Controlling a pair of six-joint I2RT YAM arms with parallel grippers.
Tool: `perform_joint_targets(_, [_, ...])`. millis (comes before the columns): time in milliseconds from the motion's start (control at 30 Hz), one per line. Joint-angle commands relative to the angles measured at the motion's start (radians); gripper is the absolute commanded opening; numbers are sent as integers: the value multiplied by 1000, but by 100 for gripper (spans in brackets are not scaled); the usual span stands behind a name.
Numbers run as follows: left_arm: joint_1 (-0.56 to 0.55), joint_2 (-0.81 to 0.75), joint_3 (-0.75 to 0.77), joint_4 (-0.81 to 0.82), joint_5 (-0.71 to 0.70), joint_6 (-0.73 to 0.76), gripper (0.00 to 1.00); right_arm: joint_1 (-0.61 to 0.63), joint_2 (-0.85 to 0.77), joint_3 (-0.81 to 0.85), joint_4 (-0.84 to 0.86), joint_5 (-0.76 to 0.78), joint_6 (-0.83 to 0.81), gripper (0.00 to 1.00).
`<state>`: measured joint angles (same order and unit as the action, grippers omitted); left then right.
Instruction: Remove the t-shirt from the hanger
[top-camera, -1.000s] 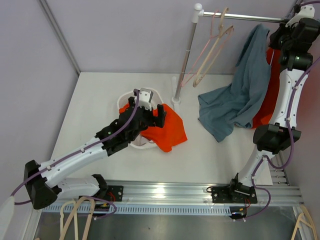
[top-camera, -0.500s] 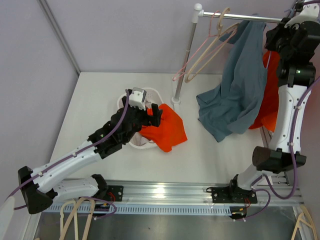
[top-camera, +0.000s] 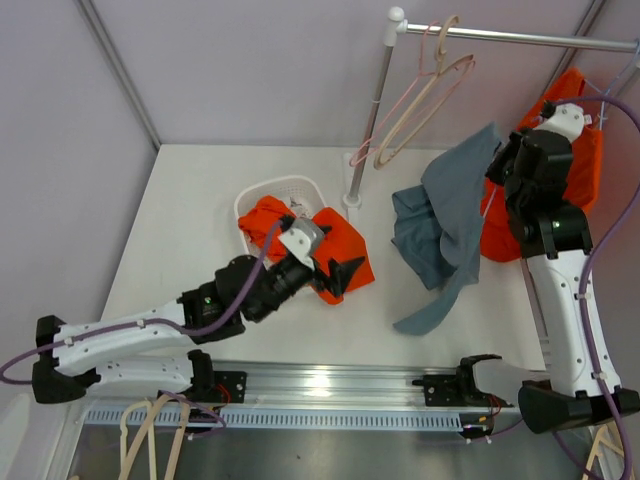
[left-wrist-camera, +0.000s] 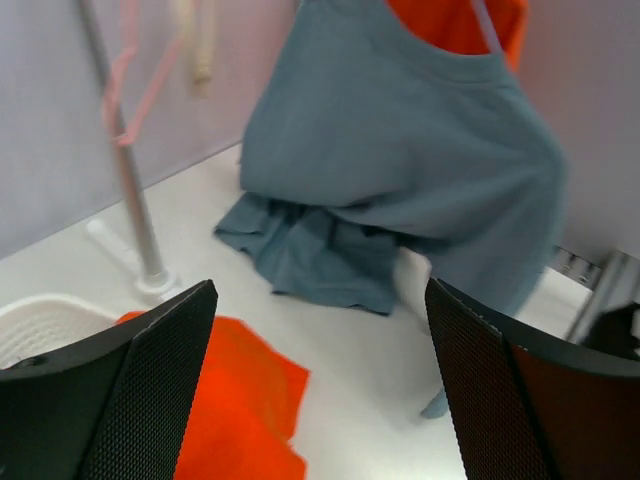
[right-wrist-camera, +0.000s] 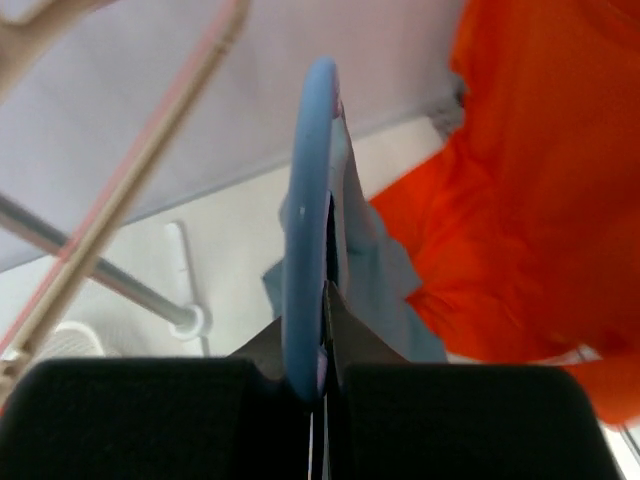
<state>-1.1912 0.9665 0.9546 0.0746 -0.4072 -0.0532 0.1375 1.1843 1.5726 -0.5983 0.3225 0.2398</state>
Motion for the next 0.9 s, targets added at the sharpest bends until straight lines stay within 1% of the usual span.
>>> perform_joint_targets(0, [-166,60,19,137,-63,204,90,2,-77,-22,-27,243,165,0])
perform_joint_targets(33, [-206,111,18,204,-96,242,91,4,-77,-13,-62,347,211,0])
perform_joint_targets(67, [-240,141,19,241,-125,281,94,4,-62,3,-102,389,308,0])
perform_joint_targets(100, [-301,171,19,273,-154,353,96,4,-52,23,-194,414,352,0])
perform_joint_targets(133, [-329,239,26,343,-212,384,96,8,-37,79,-248,453,395,0])
perform_joint_targets(167, [-350,270,30,379,-235,412,98,11,-7,111,-347,469,486,0])
perform_joint_targets(200, [-381,296,30,404,-251,430,98,19,6,139,-383,480,515,0])
perform_joint_targets(233, [-392,331,30,427,-233,426,99,30,17,183,-415,498,541,0])
perform_joint_targets(267, [-400,340,29,430,-214,414,99,48,29,202,-455,525,571,0])
perform_joint_targets(300, [-407,351,26,438,-194,385,99,60,28,210,-457,527,569,0])
perform_joint_targets(333, [-409,357,19,454,-153,369,100,68,25,211,-452,526,563,0])
perform_joint_targets(367, [-409,370,7,468,-145,359,99,82,18,211,-440,517,556,0])
perform_joint_targets(500, [-406,434,21,546,-174,401,100,112,-8,216,-419,500,526,0])
perform_joint_targets(633, [-380,492,58,564,-167,418,99,131,-18,225,-416,480,513,0])
perform_joint_targets(733, [-323,508,79,527,-93,354,99,142,-28,227,-410,461,503,0])
perform_joint_targets(767, [-306,511,84,515,-69,310,99,142,-28,227,-403,457,500,0])
perform_joint_targets(800, [-274,517,90,490,-21,293,99,143,-29,228,-400,451,495,0])
perform_joint_targets(867, [-248,537,117,475,1,270,98,146,-32,231,-391,435,486,0])
